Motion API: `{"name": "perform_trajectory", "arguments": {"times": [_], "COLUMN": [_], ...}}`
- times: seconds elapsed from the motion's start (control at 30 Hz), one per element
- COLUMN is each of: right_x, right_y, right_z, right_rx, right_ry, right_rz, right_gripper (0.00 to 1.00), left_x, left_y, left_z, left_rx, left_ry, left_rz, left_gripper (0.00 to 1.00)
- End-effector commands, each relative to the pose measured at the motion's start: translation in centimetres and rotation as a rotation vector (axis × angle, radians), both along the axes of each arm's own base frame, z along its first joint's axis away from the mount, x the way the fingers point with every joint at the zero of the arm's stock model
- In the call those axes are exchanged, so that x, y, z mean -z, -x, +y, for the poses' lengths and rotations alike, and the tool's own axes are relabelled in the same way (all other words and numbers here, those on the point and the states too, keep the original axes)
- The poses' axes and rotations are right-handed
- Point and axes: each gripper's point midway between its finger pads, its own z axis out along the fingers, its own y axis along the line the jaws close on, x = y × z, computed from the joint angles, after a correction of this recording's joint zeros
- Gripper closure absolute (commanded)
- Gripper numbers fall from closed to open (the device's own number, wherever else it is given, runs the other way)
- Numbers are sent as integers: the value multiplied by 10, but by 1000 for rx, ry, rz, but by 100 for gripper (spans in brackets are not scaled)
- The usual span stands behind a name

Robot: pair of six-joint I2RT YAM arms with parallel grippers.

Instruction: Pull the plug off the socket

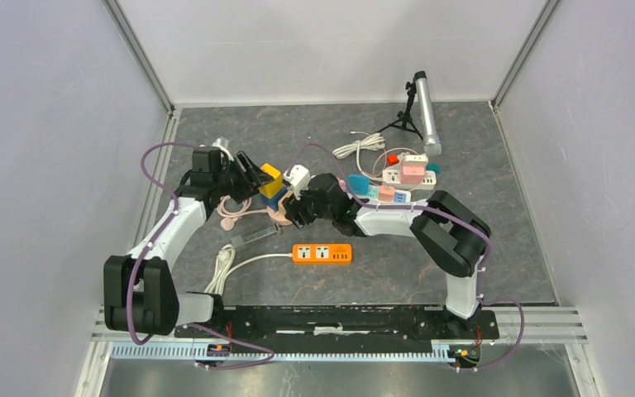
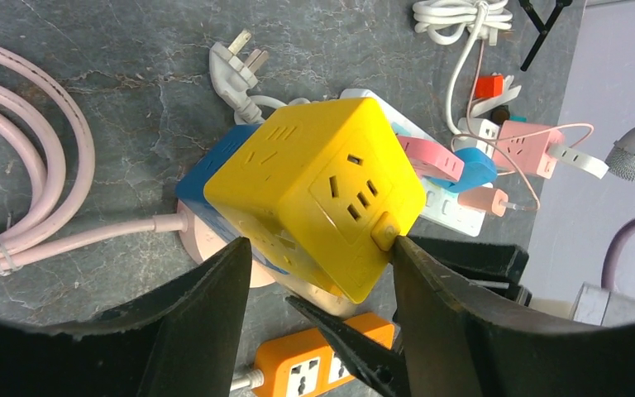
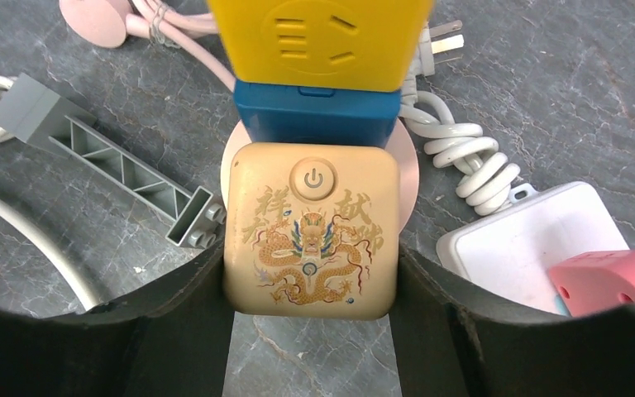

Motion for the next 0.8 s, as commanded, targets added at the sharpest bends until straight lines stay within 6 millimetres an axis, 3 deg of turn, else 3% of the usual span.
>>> {"name": "perform_trajectory", "arguments": {"times": [0.0,0.13,0.3,0.47,0.57,0.77], "right_x": [-56,-51,-72,-62,-58,-77], "right_y": [15,15,7,17,15,11], "right_z": [29,25,16,27,22,20], "right_rx": [-73,-58,-48,-80,-58,-67], "right_ry": [-4,12,-218,-32,48,-186], "right_rz": [-165,-166,-14,-157,-225,-47], "right_gripper": [100,100,100,100,100,100], "left_x": [99,97,99,105,109,112], "left_y": [75,74,79,85,88,91], "left_z": [51,50,51,50,49,47], "left_rx": [-101,-95,-84,-81,-88,-86], "left_ry": [-256,-256,-272,-275,-268,-267], "left_rz": [404,395,394,419,435,443], "left_gripper": [32,37,37,37,37,37]}}
